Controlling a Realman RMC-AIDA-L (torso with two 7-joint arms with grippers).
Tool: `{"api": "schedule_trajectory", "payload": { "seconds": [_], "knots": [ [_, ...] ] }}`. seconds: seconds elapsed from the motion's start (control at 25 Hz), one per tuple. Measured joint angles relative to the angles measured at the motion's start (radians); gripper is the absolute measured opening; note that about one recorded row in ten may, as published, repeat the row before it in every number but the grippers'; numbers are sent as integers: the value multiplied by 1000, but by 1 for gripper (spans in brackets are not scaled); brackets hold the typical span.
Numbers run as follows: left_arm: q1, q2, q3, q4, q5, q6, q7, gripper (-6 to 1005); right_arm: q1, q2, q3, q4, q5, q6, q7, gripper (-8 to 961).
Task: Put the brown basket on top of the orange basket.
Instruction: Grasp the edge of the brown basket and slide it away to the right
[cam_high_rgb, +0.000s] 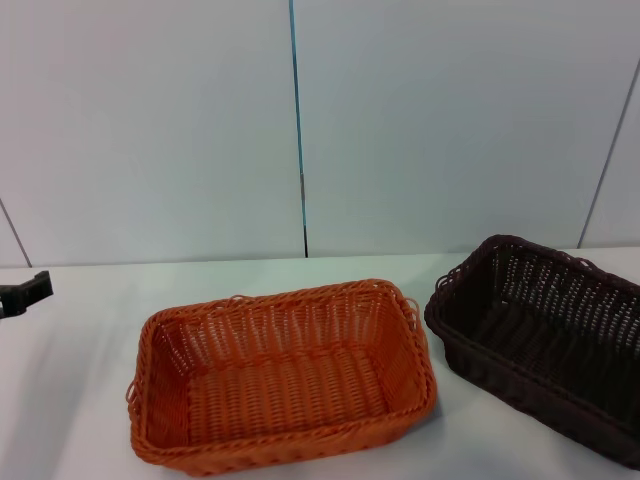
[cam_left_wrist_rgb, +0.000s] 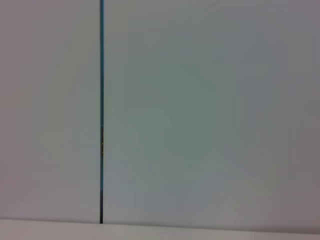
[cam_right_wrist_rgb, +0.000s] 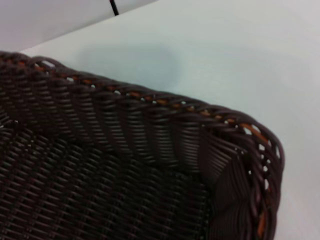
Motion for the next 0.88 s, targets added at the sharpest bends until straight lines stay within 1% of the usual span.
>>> {"api": "schedule_trajectory", "payload": {
  "seconds": [0.28, 0.44, 0.88],
  "knots": [
    [3, 3, 0, 3, 8, -17, 11, 909, 6, 0, -37, -60, 1, 70, 15, 699],
    [2, 3, 0, 2, 41, -19, 12, 909, 2, -2, -65, -79, 0, 106, 36, 699],
    [-8, 6, 7, 3, 55, -32, 9, 909, -4, -1, -83, -84, -3, 121, 56, 691]
  ]
}}
